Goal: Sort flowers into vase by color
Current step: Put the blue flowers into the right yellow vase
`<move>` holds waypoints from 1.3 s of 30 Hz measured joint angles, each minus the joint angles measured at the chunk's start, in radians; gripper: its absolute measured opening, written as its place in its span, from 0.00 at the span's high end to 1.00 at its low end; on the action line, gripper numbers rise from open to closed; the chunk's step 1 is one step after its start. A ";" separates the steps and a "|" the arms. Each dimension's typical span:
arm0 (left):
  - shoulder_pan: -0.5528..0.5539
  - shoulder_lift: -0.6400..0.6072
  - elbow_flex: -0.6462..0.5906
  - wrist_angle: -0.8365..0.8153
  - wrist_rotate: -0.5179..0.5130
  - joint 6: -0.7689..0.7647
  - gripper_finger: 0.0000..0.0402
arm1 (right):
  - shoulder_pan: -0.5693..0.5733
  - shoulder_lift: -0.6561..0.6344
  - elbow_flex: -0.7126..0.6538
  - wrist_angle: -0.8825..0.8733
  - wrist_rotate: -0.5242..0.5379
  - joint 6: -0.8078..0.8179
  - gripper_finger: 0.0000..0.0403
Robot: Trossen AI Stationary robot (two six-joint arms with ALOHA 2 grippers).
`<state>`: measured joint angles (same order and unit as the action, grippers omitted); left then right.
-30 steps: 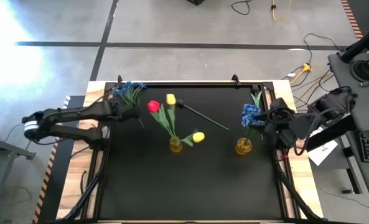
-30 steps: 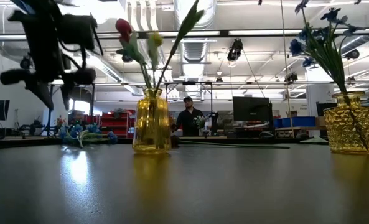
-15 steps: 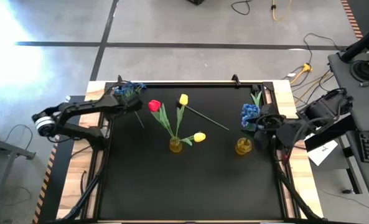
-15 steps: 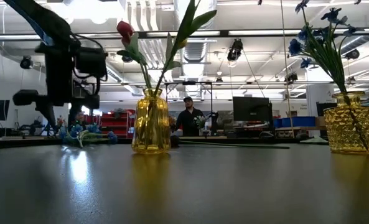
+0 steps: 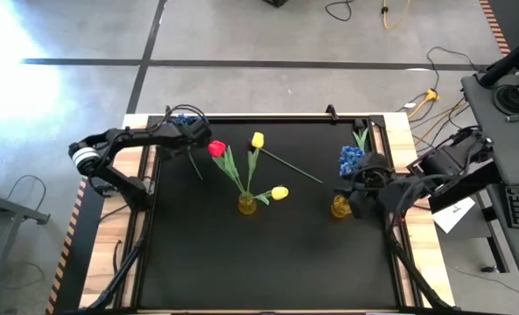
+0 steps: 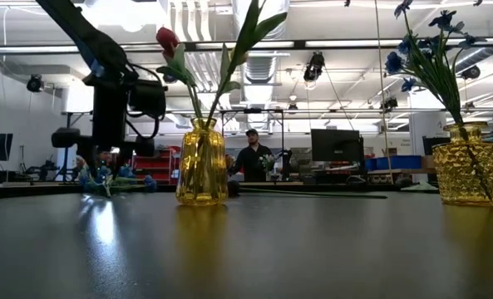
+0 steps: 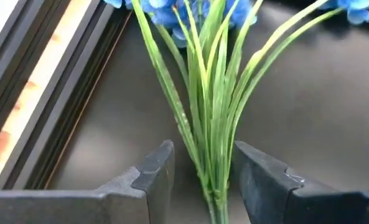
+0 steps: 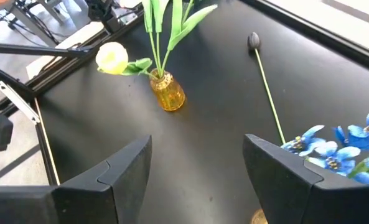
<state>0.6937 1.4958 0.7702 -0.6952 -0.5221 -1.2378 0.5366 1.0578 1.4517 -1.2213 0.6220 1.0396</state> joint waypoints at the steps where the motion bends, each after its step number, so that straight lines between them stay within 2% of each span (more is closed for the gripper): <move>1: 0.005 0.002 -0.004 0.014 -0.003 -0.007 0.63 | 0.000 0.005 0.000 0.000 -0.002 0.005 0.40; 5: 0.040 0.011 -0.032 0.062 0.007 -0.014 0.59 | 0.000 0.019 0.000 0.000 -0.002 0.015 0.40; 11: 0.094 0.034 -0.059 0.167 0.105 0.001 0.49 | 0.000 0.026 0.000 0.000 -0.002 0.016 0.40; 16: 0.096 0.043 -0.059 0.212 0.114 0.037 0.45 | 0.000 0.024 0.000 0.000 -0.002 0.025 0.40; 18: 0.096 0.043 -0.059 0.242 0.117 0.045 0.49 | 0.000 0.024 0.000 0.000 -0.002 0.026 0.40; 20: 0.096 0.044 -0.060 0.256 0.124 0.050 0.56 | 0.000 0.024 0.000 0.005 -0.002 0.026 0.40; 25: 0.092 0.004 -0.060 0.334 0.132 0.129 0.88 | 0.000 0.022 0.000 0.008 -0.002 0.024 0.40; 27: 0.092 -0.034 -0.060 0.344 0.132 0.147 0.97 | 0.000 0.016 0.000 0.008 -0.002 0.020 0.40; 31: 0.095 -0.160 -0.060 0.393 0.121 0.220 0.96 | 0.000 0.010 0.022 0.008 0.016 -0.003 0.40; 36: 0.095 -0.380 -0.046 0.527 0.123 0.351 0.99 | 0.000 0.011 0.062 0.043 0.079 -0.068 0.40; 39: 0.095 -0.511 -0.015 0.662 0.188 0.487 1.00 | 0.000 0.011 0.064 0.152 0.143 -0.167 0.40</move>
<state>0.7884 0.9849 0.7551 -0.0333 -0.3343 -0.7512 0.5362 1.0691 1.5158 -1.0690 0.7647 0.8731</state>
